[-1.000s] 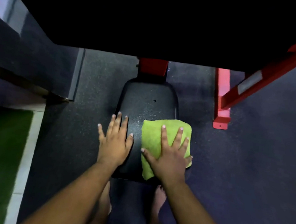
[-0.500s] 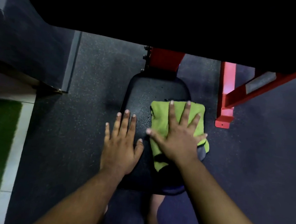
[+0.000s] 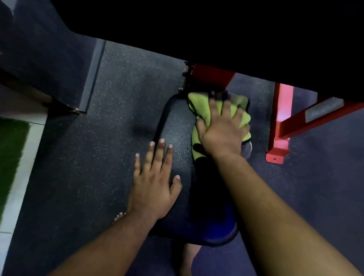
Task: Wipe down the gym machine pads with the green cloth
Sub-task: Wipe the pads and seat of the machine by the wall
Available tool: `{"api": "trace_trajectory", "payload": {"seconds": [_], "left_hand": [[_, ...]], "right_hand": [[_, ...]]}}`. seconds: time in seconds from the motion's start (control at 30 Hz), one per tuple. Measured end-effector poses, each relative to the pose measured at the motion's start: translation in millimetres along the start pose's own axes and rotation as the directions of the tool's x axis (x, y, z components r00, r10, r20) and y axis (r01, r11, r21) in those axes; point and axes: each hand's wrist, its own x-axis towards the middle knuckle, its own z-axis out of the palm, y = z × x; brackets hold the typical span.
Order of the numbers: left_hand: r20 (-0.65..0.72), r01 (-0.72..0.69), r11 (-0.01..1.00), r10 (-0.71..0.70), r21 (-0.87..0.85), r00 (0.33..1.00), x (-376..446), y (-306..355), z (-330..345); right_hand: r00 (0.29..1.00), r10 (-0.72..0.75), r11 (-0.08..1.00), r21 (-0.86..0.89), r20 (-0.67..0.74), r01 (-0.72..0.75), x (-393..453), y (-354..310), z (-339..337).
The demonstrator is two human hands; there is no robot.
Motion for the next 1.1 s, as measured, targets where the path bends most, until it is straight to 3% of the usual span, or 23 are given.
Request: {"api": "trace_trajectory", "payload": {"seconds": [0.13,0.2,0.3,0.43,0.5,0.67,0.73,0.93,1.03,1.1], "left_hand": [[0.012,0.008,1.0,-0.008,-0.015,1.0,1,0,-2],[0.028,0.005,1.0,-0.005,-0.012,1.0,1,1,-1],[0.03,0.013,1.0,-0.013,-0.006,0.999,0,0,3],[-0.001,0.002,1.0,-0.002,-0.012,1.0,1,0,4],[0.002,0.008,1.0,-0.008,-0.02,1.0,0,-1,4],[0.01,0.005,0.999,-0.004,-0.048,1.0,0,0,1],[0.01,-0.004,0.999,0.005,-0.049,1.0,0,-1,2],[-0.03,-0.016,0.998,0.014,-0.055,0.999,0,0,5],[-0.042,-0.015,0.993,0.01,-0.114,0.999,-1,-3,5],[-0.098,-0.038,0.959,0.011,-0.28,0.995,-2,-6,5]], "right_hand": [[0.987,-0.161,0.985,-0.068,-0.002,0.16,-95,35,17],[0.988,-0.151,0.987,-0.047,0.039,0.153,-134,48,27],[0.99,-0.136,0.987,-0.083,0.024,0.137,-88,37,24],[0.999,-0.038,0.999,0.001,0.018,0.038,13,-1,1],[0.998,-0.062,0.998,-0.02,-0.008,0.062,0,2,6],[0.986,-0.169,0.982,-0.091,-0.006,0.168,-145,40,37],[0.987,-0.159,0.984,-0.075,0.031,0.161,-132,40,36],[0.997,-0.072,0.996,-0.052,-0.018,0.071,15,-17,3],[0.987,-0.152,0.985,-0.087,-0.052,0.147,-36,-8,15],[0.977,-0.202,0.977,-0.078,-0.062,0.197,-101,4,30]]}}
